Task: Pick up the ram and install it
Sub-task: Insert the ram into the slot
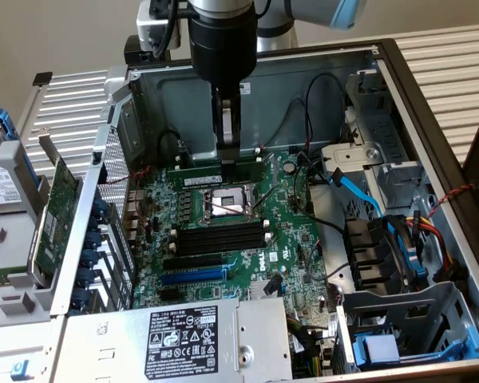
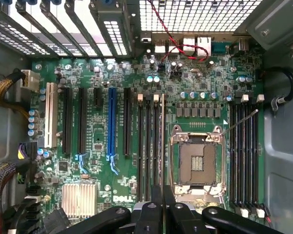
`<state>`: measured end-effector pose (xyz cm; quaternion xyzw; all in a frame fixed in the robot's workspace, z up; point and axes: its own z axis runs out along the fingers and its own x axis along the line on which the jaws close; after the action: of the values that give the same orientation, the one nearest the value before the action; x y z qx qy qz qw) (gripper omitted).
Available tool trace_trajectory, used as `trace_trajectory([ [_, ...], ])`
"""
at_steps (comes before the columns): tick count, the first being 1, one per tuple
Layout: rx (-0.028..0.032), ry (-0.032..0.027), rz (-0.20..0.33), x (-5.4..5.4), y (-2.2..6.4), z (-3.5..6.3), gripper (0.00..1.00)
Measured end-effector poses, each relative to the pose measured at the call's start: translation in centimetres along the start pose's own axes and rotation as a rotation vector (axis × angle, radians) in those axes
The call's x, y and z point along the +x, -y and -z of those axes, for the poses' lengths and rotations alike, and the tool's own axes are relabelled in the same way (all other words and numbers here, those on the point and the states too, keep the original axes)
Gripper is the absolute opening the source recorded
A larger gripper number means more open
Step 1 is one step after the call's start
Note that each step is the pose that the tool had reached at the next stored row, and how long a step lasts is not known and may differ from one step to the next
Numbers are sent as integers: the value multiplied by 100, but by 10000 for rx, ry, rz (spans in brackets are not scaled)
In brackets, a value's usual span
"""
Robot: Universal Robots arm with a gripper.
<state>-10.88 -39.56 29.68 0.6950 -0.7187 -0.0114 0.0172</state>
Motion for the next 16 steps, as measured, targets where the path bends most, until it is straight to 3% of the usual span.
trace_trajectory([
  [3, 2, -64, -2, 0, 1, -24, 13],
  [6, 2, -170, -6, 0, 2, -37, 13],
  [16, 26, -129, -6, 24, 4, -76, 13],
])
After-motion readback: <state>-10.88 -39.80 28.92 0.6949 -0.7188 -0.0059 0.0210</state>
